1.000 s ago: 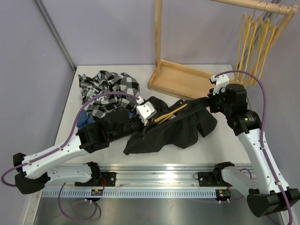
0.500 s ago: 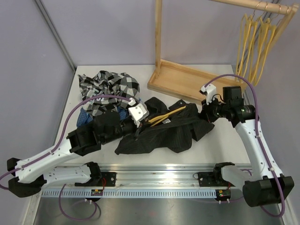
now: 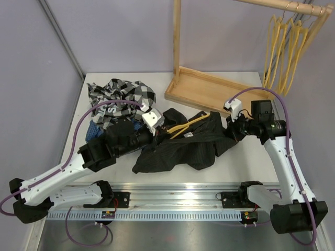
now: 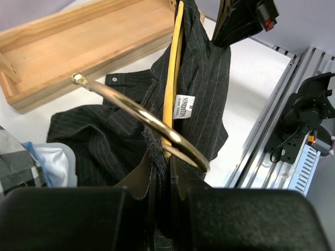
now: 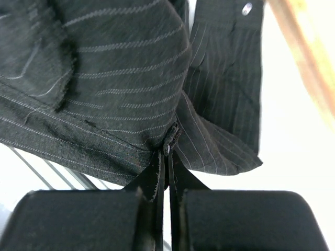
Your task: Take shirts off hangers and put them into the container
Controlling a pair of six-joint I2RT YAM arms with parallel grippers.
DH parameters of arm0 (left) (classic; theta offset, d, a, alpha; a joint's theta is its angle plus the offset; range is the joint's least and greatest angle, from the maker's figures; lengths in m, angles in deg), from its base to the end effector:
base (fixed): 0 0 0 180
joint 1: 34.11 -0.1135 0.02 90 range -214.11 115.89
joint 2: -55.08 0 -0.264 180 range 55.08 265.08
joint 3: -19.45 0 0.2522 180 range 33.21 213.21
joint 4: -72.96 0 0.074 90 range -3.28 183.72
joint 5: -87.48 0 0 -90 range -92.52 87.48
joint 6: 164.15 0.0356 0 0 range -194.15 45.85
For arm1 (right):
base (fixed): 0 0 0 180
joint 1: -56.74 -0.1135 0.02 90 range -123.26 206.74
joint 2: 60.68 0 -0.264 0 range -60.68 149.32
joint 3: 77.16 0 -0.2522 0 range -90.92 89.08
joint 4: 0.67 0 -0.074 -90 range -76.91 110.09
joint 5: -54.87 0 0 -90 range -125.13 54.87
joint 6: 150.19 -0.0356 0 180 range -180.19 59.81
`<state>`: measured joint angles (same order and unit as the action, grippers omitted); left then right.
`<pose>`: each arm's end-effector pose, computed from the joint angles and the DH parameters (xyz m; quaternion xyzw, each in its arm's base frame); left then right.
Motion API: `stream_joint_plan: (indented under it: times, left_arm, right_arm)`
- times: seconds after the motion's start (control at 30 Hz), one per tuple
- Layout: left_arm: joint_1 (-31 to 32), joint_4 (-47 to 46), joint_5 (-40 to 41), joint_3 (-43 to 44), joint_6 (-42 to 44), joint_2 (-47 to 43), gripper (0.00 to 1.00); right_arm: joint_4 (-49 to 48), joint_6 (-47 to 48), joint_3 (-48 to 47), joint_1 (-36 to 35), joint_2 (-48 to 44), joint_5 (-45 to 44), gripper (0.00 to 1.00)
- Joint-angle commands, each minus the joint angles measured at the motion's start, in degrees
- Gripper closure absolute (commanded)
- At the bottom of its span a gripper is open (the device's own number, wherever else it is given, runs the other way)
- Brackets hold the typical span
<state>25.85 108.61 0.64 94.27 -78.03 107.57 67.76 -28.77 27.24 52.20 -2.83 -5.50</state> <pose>0.1014 -0.1714 0.3935 0.3535 0.7001 -0.3095 0.5378 0.1842 0.0323 0.3327 -0.3629 0.8394 0.1586 0.3723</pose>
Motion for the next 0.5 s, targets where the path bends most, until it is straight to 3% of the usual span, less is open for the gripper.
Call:
stream_joint_plan:
  times: [0.0, 0.13, 0.17, 0.3, 0.47]
  left_arm:
    - [-2.6, -13.7, 2.3, 0.1, -5.4, -1.9, 1.0]
    - [-2.9, -15.5, 1.9, -0.6, -9.1, 0.3, 1.0]
    - [-2.9, -15.9, 1.7, -0.9, -9.6, 0.7, 1.0]
    - [-2.9, -17.0, 0.8, -1.2, -11.3, 2.1, 1.0]
    - [-2.9, -17.8, -0.3, -1.8, -12.7, 3.3, 1.0]
  right_arm:
    - [3.3, 2.9, 2.1, 1.0, 1.8, -4.1, 0.99]
    - [3.3, 1.8, -2.4, 1.0, -2.5, -4.2, 0.85]
    - [3.5, 1.7, -3.6, 1.0, -2.6, -4.3, 0.69]
    - [4.0, -0.8, -10.2, 1.0, -5.1, -5.5, 0.34]
    - [2.2, -6.4, -15.8, 1.0, -5.5, -3.1, 0.23]
